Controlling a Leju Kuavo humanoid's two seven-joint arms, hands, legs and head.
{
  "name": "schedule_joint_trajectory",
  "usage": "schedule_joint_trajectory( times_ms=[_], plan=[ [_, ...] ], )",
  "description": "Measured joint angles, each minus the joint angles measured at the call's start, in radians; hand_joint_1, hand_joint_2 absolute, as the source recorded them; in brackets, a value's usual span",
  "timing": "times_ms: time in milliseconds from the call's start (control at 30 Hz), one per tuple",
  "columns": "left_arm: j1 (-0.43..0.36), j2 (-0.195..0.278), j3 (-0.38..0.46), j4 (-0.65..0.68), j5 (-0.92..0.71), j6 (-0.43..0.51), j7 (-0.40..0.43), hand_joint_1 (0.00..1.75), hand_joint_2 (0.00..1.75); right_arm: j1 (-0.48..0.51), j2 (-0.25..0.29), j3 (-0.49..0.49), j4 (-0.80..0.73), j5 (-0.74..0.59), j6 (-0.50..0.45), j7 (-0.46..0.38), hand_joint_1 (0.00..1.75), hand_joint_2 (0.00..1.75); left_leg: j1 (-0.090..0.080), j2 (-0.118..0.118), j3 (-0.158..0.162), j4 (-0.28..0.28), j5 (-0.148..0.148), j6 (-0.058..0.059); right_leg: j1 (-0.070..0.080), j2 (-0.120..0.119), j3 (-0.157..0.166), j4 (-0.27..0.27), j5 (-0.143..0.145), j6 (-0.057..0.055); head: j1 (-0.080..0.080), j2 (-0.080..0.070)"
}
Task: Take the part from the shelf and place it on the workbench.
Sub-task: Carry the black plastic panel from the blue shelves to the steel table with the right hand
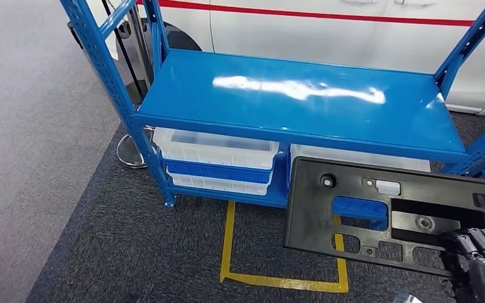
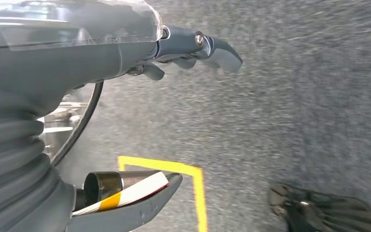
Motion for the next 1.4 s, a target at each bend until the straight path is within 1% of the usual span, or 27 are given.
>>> schedule_joint_trajectory(
  times_ms=[67, 100, 133, 200, 233, 267, 333, 367, 400, 467, 500, 533, 600, 667, 733, 800, 867, 900, 967, 1000, 1033, 1100, 1133, 1200, 1267, 1333, 1400],
  plan=[
    [-0.013, -0.002, 0.001, -0.001, 0.0, -0.004, -0.019, 0.0, 1.75, -0.004, -0.017, -0.018, -0.022, -0.003, 0.016, 0.005, 1.75, 1.75, -0.002, -0.001, -0.027, 0.014, 0.016, -0.009, 0.005, 0.0, 0.099, -0.136, -0.015, -0.01, -0.001, 0.0],
    [-0.018, -0.002, 0.002, -0.001, 0.0, -0.005, -0.023, 0.0, 1.75, -0.006, -0.022, -0.027, -0.033, -0.004, 0.021, 0.006, 1.75, 1.75, -0.002, -0.002, -0.033, 0.017, 0.024, -0.014, 0.009, 0.001, 0.126, -0.183, -0.031, -0.016, -0.001, 0.0],
    [-0.022, -0.003, 0.002, -0.001, 0.0, -0.005, -0.027, 0.0, 1.75, -0.007, -0.027, -0.036, -0.042, -0.005, 0.025, 0.007, 1.75, 1.75, -0.002, -0.002, -0.036, 0.016, 0.033, -0.021, 0.013, 0.001, 0.135, -0.207, -0.04, -0.024, -0.002, 0.0],
    [-0.025, -0.003, 0.005, -0.001, 0.0, -0.004, -0.033, 0.0, 1.75, -0.009, -0.031, -0.047, -0.054, -0.005, 0.029, 0.006, 1.75, 1.75, -0.001, -0.004, -0.04, 0.014, 0.044, -0.034, 0.012, -0.001, 0.121, -0.215, -0.022, -0.039, -0.001, 0.0],
    [-0.026, -0.003, 0.006, -0.001, 0.0, -0.004, -0.036, 0.0, 1.75, -0.01, -0.032, -0.049, -0.058, -0.005, 0.031, 0.005, 1.75, 1.75, -0.001, -0.005, -0.047, 0.023, 0.03, -0.04, 0.009, -0.003, 0.112, -0.217, -0.009, -0.048, -0.002, 0.0],
    [-0.026, -0.003, 0.007, -0.001, 0.0, -0.004, -0.039, 0.0, 1.75, -0.012, -0.032, -0.05, -0.061, -0.005, 0.034, 0.003, 1.75, 1.75, 0.001, -0.006, -0.058, 0.051, -0.008, -0.046, 0.006, -0.004, 0.099, -0.22, 0.006, -0.055, -0.002, 0.0],
    [-0.028, -0.003, 0.008, 0.0, 0.0, -0.004, -0.044, 0.0, 1.75, -0.014, -0.032, -0.051, -0.064, -0.006, 0.037, 0.001, 1.75, 1.75, 0.006, -0.007, -0.085, 0.157, -0.117, -0.054, 0.005, -0.005, 0.067, -0.222, 0.033, -0.063, -0.003, 0.0],
    [-0.03, -0.003, 0.008, 0.0, 0.0, -0.004, -0.046, 0.0, 1.75, -0.014, -0.032, -0.052, -0.065, -0.006, 0.038, 0.0, 1.75, 1.75, 0.008, -0.007, -0.094, 0.217, -0.157, -0.058, 0.005, -0.005, 0.051, -0.221, 0.046, -0.064, -0.003, 0.0],
    [-0.032, -0.002, 0.008, 0.0, 0.0, -0.004, -0.047, 0.0, 1.75, -0.014, -0.032, -0.052, -0.065, -0.007, 0.039, 0.0, 1.75, 1.75, 0.009, -0.007, -0.093, 0.262, -0.166, -0.061, 0.005, -0.006, 0.034, -0.219, 0.059, -0.062, -0.003, 0.0],
    [-0.034, -0.001, 0.009, 0.0, 0.0, -0.003, -0.045, 0.0, 1.75, -0.013, -0.032, -0.053, -0.067, -0.011, 0.044, 0.0, 1.75, 1.75, 0.011, -0.007, -0.05, 0.268, -0.123, -0.063, 0.004, -0.006, -0.003, -0.212, 0.084, -0.057, -0.003, 0.0],
    [-0.034, 0.001, 0.009, 0.0, -0.001, 0.001, -0.033, 0.0, 1.75, -0.012, -0.031, -0.053, -0.069, -0.015, 0.053, 0.0, 1.75, 1.75, 0.011, -0.007, -0.003, 0.223, -0.094, -0.061, 0.003, -0.006, -0.021, -0.207, 0.095, -0.054, -0.003, 0.0],
    [-0.034, 0.003, 0.009, 0.0, -0.002, 0.007, -0.015, 0.0, 1.75, -0.011, -0.03, -0.053, -0.069, -0.018, 0.065, -0.001, 1.75, 1.75, 0.01, -0.007, 0.055, 0.151, -0.086, -0.057, 0.004, -0.006, -0.035, -0.202, 0.105, -0.05, -0.003, 0.0],
    [-0.03, 0.008, 0.01, 0.001, -0.003, 0.019, 0.023, 0.0, 1.75, -0.007, -0.024, -0.049, -0.064, -0.018, 0.081, -0.005, 1.75, 1.75, 0.007, -0.009, 0.149, 0.013, -0.107, -0.048, 0.005, -0.008, -0.05, -0.197, 0.124, -0.039, -0.003, 0.0],
    [-0.022, 0.012, 0.012, 0.002, -0.004, 0.022, 0.039, 0.0, 1.75, -0.003, -0.016, -0.042, -0.054, -0.011, 0.078, -0.01, 1.75, 1.75, 0.001, -0.01, 0.169, -0.037, -0.117, -0.038, 0.004, -0.009, -0.052, -0.204, 0.146, -0.026, -0.004, 0.0],
    [-0.016, 0.014, 0.017, 0.003, -0.005, 0.021, 0.046, 0.0, 1.75, -0.003, -0.01, -0.036, -0.044, -0.007, 0.073, -0.012, 1.75, 1.75, 0.003, -0.007, 0.154, -0.042, -0.094, -0.024, 0.0, -0.007, -0.057, -0.207, 0.147, -0.015, -0.005, 0.0],
    [-0.012, 0.015, 0.022, 0.004, -0.006, 0.019, 0.05, 0.0, 1.75, -0.004, -0.007, -0.03, -0.034, -0.008, 0.07, -0.008, 1.75, 1.75, 0.005, -0.002, 0.129, -0.049, -0.065, -0.007, -0.003, -0.004, -0.078, -0.151, 0.07, -0.007, -0.004, 0.0],
    [-0.012, 0.016, 0.025, 0.004, -0.008, 0.015, 0.054, 0.0, 1.75, -0.005, -0.004, -0.024, -0.027, -0.011, 0.07, 0.0, 1.75, 1.75, 0.002, 0.0, 0.098, -0.046, -0.04, 0.002, -0.003, -0.003, -0.104, -0.031, -0.033, 0.001, -0.004, 0.0],
    [-0.011, 0.017, 0.026, 0.004, -0.009, 0.014, 0.055, 0.0, 1.75, -0.006, -0.002, -0.021, -0.024, -0.014, 0.071, 0.004, 1.75, 1.75, 0.001, 0.0, 0.081, -0.043, -0.028, 0.002, -0.003, -0.003, -0.11, 0.025, -0.056, 0.004, -0.004, 0.0],
    [-0.01, 0.017, 0.027, 0.004, -0.011, 0.013, 0.057, 0.0, 1.75, -0.009, 0.002, -0.014, -0.017, -0.021, 0.075, 0.008, 1.75, 1.75, -0.001, 0.0, 0.042, -0.032, -0.006, -0.001, -0.003, -0.003, -0.082, 0.061, -0.035, 0.006, -0.004, 0.0],
    [-0.01, 0.017, 0.028, 0.004, -0.013, 0.013, 0.058, 0.0, 1.75, -0.012, 0.003, -0.011, -0.014, -0.025, 0.077, 0.008, 1.75, 1.75, -0.001, 0.0, 0.024, -0.026, 0.003, -0.004, -0.003, -0.003, -0.047, 0.034, -0.009, 0.005, -0.004, 0.0],
    [-0.01, 0.017, 0.028, 0.004, -0.014, 0.013, 0.058, 0.0, 1.75, -0.016, 0.004, -0.009, -0.012, -0.028, 0.079, 0.009, 1.75, 1.75, -0.001, 0.0, 0.007, -0.017, 0.011, -0.007, -0.003, -0.003, 0.004, -0.029, 0.003, 0.002, -0.004, 0.0],
    [-0.01, 0.017, 0.029, 0.004, -0.017, 0.013, 0.059, 0.0, 1.75, -0.023, 0.005, -0.006, -0.008, -0.031, 0.083, 0.01, 1.75, 1.75, -0.003, -0.001, -0.017, -0.006, 0.025, -0.017, 0.002, 0.0, 0.093, -0.161, -0.01, -0.01, -0.005, 0.0],
    [-0.009, 0.018, 0.03, 0.004, -0.018, 0.013, 0.059, 0.0, 1.75, -0.026, 0.006, -0.005, -0.007, -0.031, 0.085, 0.01, 1.75, 1.75, -0.004, -0.001, -0.024, -0.003, 0.034, -0.022, 0.006, 0.001, 0.118, -0.205, -0.022, -0.017, -0.005, 0.0],
    [-0.007, 0.021, 0.032, 0.004, -0.018, 0.012, 0.059, 0.0, 1.75, -0.035, 0.01, 0.001, -0.003, -0.032, 0.091, 0.01, 1.75, 1.75, -0.005, -0.002, -0.031, -0.005, 0.05, -0.033, 0.008, 0.001, 0.113, -0.22, -0.015, -0.032, -0.005, 0.0],
    [-0.003, 0.024, 0.033, 0.004, -0.018, 0.01, 0.06, 0.0, 1.75, -0.048, 0.017, 0.012, 0.002, -0.032, 0.099, 0.01, 1.75, 1.75, -0.004, -0.005, -0.046, 0.014, 0.027, -0.045, 0.003, -0.003, 0.096, -0.223, 0.003, -0.05, -0.006, 0.0],
    [-0.002, 0.026, 0.033, 0.004, -0.019, 0.008, 0.061, 0.0, 1.75, -0.06, 0.026, 0.025, 0.007, -0.031, 0.106, 0.01, 1.75, 1.75, 0.0, -0.007, -0.076, 0.104, -0.062, -0.054, 0.001, -0.006, 0.074, -0.224, 0.024, -0.063, -0.007, 0.0],
    [-0.001, 0.027, 0.033, 0.003, -0.02, 0.005, 0.062, 0.0, 1.75, -0.071, 0.034, 0.037, 0.014, -0.029, 0.109, 0.011, 1.75, 1.75, 0.002, -0.007, -0.103, 0.231, -0.143, -0.06, 0.003, -0.006, 0.046, -0.222, 0.045, -0.067, -0.007, 0.0]
  ],
)
